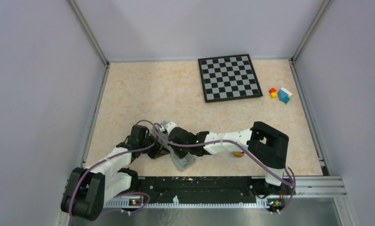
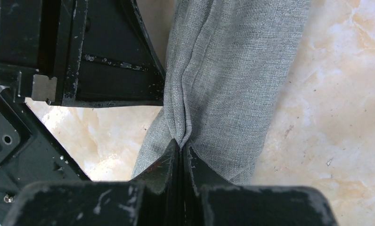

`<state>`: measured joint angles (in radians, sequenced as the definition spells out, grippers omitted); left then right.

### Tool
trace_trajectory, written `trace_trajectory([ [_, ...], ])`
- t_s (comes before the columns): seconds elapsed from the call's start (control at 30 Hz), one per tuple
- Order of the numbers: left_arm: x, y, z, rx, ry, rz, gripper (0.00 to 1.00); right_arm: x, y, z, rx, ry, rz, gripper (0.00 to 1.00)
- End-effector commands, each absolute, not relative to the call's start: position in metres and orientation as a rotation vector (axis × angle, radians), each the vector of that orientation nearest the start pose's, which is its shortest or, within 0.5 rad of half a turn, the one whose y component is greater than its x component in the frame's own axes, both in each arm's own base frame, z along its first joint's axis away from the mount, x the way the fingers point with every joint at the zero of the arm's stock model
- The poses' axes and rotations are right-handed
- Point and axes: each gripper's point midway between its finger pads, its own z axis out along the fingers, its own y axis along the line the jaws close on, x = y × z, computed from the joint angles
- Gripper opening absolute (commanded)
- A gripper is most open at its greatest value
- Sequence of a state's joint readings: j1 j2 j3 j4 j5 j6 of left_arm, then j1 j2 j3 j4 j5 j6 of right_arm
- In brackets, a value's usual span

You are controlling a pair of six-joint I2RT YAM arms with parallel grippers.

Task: Fold the napkin into a case and place the utensils inside
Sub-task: Smooth out the smaller rectangle-folded napkin at the center of the board.

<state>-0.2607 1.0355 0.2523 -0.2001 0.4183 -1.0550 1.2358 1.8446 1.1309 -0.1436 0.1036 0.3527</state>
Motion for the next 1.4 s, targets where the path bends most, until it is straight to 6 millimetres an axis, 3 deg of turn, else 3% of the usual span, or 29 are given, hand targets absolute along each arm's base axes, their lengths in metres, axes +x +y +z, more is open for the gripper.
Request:
trace_trajectory([
  [0.0,0.166,-0.138,-0.007,-0.953,2.618,-0.831,0.05,0.152,0.441,0.085,-0.946,2.243,0.670,0.00],
  [0.1,0.167,-0.139,-0.006,-0.947,2.615,-0.844,0.04,0.151,0.444,0.092,-0.945,2.247,0.681,0.00],
  [0.33,0.170,-0.139,-0.002,-0.934,2.605,-0.839,0.04,0.145,0.449,0.082,-0.931,2.272,0.736,0.00],
  [0.5,0.170,-0.139,0.000,-0.914,2.609,-0.834,0.09,0.139,0.448,0.048,-0.931,2.334,0.730,0.00],
  [0.63,0.169,-0.133,0.006,-0.871,2.622,-0.784,0.18,0.142,0.436,0.023,-0.899,2.376,0.673,0.05],
  [0.8,0.172,-0.120,0.034,-0.817,2.596,-0.685,0.22,0.145,0.423,0.009,-0.887,2.394,0.648,0.08],
  [0.9,0.186,-0.112,0.060,-0.779,2.523,-0.659,0.18,0.146,0.420,0.010,-0.884,2.385,0.645,0.09],
  [1.1,0.231,-0.133,0.102,-0.647,2.420,-0.916,0.05,0.148,0.420,0.015,-0.887,2.366,0.653,0.11],
  [1.17,0.241,-0.144,0.104,-0.589,2.432,-0.988,0.01,0.149,0.420,0.017,-0.886,2.361,0.652,0.11],
  [1.37,0.243,-0.153,0.069,-0.582,2.527,-1.041,0.00,0.149,0.419,0.023,-0.879,2.353,0.664,0.14],
])
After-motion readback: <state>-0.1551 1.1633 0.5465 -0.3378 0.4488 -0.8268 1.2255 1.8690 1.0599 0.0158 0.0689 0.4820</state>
